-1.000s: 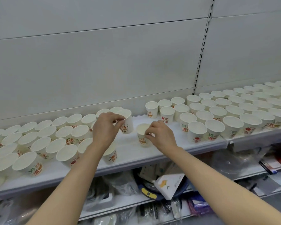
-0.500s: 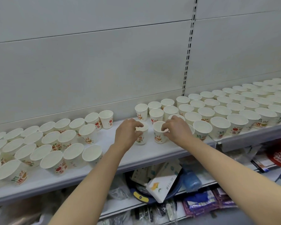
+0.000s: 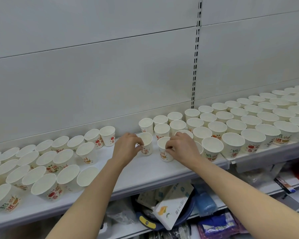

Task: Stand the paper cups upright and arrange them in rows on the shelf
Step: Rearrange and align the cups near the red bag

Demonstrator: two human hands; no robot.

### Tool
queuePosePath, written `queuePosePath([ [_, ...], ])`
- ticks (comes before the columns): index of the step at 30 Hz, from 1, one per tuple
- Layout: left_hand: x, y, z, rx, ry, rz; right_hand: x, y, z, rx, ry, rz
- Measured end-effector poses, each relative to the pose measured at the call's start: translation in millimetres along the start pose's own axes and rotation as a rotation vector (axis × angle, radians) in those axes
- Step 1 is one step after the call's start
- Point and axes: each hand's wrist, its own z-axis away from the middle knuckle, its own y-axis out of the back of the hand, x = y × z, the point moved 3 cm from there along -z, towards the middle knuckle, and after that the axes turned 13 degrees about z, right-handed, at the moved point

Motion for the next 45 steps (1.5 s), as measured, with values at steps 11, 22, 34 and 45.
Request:
queuePosePath([
  [11,-11.1,-10.6,-25.8,0.016,0.091,-0.005,0.3,-7.5,-18.7,-0.012,-0.022,0.01],
  [22,-6.6,-20.9,-47.1,0.036,0.059,-0.072,11.8,-13.1,-20.6,0.017,0.004,-0.063],
  [34,-17.6,44.2,76.7,0.218,0.185,-0.083,-14.3,-22.1,-25.4,0.214,0.143,-0.099],
  [45,-88.7,93.0,143.4,0.031,0.144,-0.162,-123.2,-69.4,-89.5,0.106,0.19,-0.204],
])
